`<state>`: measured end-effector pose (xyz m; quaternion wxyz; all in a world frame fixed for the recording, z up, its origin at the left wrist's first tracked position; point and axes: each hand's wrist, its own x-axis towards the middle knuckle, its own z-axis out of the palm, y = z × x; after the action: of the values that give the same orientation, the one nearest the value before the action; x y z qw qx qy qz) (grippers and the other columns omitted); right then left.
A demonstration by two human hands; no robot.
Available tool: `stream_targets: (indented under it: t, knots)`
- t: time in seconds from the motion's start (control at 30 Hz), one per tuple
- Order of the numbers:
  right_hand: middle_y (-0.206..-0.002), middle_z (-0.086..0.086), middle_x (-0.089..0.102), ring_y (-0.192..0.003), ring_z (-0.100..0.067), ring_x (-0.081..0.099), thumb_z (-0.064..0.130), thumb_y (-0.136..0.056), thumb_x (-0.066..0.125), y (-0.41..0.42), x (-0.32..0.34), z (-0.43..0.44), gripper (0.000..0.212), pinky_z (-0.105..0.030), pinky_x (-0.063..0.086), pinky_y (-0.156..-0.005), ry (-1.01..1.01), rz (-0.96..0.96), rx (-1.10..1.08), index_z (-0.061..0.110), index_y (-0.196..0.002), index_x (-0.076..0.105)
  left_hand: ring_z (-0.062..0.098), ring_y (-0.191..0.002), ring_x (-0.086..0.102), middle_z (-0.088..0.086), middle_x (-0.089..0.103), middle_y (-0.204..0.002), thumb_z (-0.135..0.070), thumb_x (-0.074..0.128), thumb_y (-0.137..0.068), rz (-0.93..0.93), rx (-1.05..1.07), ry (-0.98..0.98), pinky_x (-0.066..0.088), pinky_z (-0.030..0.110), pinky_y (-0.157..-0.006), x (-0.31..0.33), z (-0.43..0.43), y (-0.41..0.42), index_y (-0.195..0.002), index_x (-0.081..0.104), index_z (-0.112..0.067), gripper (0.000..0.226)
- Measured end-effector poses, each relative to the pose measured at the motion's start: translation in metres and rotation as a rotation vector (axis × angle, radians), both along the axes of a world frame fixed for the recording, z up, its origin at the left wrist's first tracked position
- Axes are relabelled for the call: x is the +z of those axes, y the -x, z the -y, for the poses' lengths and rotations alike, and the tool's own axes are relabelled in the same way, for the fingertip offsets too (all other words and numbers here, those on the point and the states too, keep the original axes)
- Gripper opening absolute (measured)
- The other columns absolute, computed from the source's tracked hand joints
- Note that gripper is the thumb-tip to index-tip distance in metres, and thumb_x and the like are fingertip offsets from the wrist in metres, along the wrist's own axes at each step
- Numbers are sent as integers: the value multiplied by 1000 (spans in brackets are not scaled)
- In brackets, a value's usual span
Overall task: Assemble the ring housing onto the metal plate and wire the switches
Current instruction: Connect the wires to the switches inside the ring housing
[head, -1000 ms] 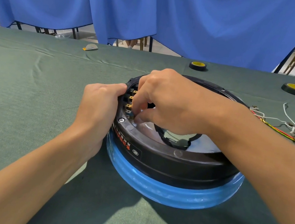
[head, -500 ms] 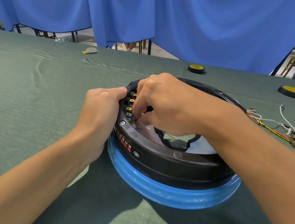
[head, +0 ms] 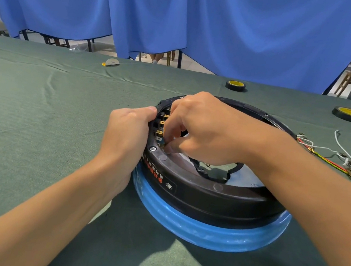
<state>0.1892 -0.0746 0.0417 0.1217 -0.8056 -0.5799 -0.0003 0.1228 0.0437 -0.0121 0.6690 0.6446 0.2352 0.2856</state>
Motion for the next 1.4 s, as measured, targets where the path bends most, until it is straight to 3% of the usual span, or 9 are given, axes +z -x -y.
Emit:
stream_targets:
  t: [0.53, 0.67, 0.7, 0.77, 0.83, 0.9, 1.0, 1.13, 1.4]
  knots:
    - [-82, 3, 60, -81, -18, 58, 16, -80, 63, 1, -7, -4, 11, -45, 54, -70, -45, -51, -42, 21, -75, 71, 22, -71, 48, 14, 55, -77, -26, 60, -73, 7, 8, 27, 36, 39, -70, 0, 4, 2, -86, 67, -10, 21]
    - [-82, 3, 62, -81, -18, 59, 17, -80, 63, 1, -7, -4, 10, -44, 55, -71, -52, -63, -50, 21, -75, 71, 21, -72, 48, 10, 54, -73, -32, 56, -65, 16, 141, 6, 40, 48, -69, 1, 7, 7, -66, 60, -18, 14]
    - [-83, 2, 62, -81, -17, 59, 18, -81, 64, 0, -7, -4, 9, -44, 55, -71, -51, -64, -47, 20, -75, 71, 19, -80, 56, 5, 63, -82, -32, 54, -68, 58, 191, -28, 45, 44, -76, 0, 10, 9, -63, 64, -23, 14]
    - [-84, 3, 62, -80, -16, 59, 19, -82, 64, 0, -8, -3, 8, -42, 55, -72, -47, -73, -41, 21, -75, 68, -1, -104, 62, -9, 67, -123, -30, 50, -74, 170, 284, -178, 50, 28, -95, 0, 16, 14, -101, 76, -28, 37]
    - [-86, 3, 61, -81, -17, 59, 20, -82, 64, 0, -7, -3, 7, -41, 56, -72, -46, -74, -43, 23, -76, 67, -24, -81, 57, -9, 52, -145, -24, 48, -81, 294, 298, -338, 49, 6, -79, 0, 22, 17, -132, 61, -19, 53]
    - [-85, 3, 61, -81, -17, 59, 21, -81, 64, 0, -7, -3, 6, -41, 56, -72, -51, -60, -46, 23, -77, 67, -29, -58, 47, -7, 46, -150, -19, 47, -84, 305, 278, -414, 41, -2, -61, -2, 26, 18, -136, 57, -15, 53]
    - [-85, 3, 60, -80, -17, 59, 21, -81, 63, 0, -8, -3, 6, -42, 55, -72, -48, -40, -41, 23, -78, 68, -32, -60, 45, -2, 50, -147, -17, 46, -85, 245, 293, -434, 34, -8, -64, -6, 27, 18, -134, 60, -12, 51]
    - [-86, 2, 60, -82, -19, 59, 21, -82, 63, 1, -8, -3, 5, -42, 55, -73, -44, -29, -36, 21, -79, 67, -10, -115, 57, -11, 52, -144, -24, 43, -82, 234, 302, -381, 45, 19, -101, -5, 26, 19, -132, 62, -19, 54]
    - [-81, 0, 55, -78, -23, 56, 19, -80, 61, 4, -8, -6, 9, -45, 53, -71, -65, -7, -48, 14, -75, 67, -1, -119, 58, -14, 50, -146, -24, 40, -84, 228, 287, -418, 49, 36, -102, -7, 29, 20, -132, 62, -22, 53]
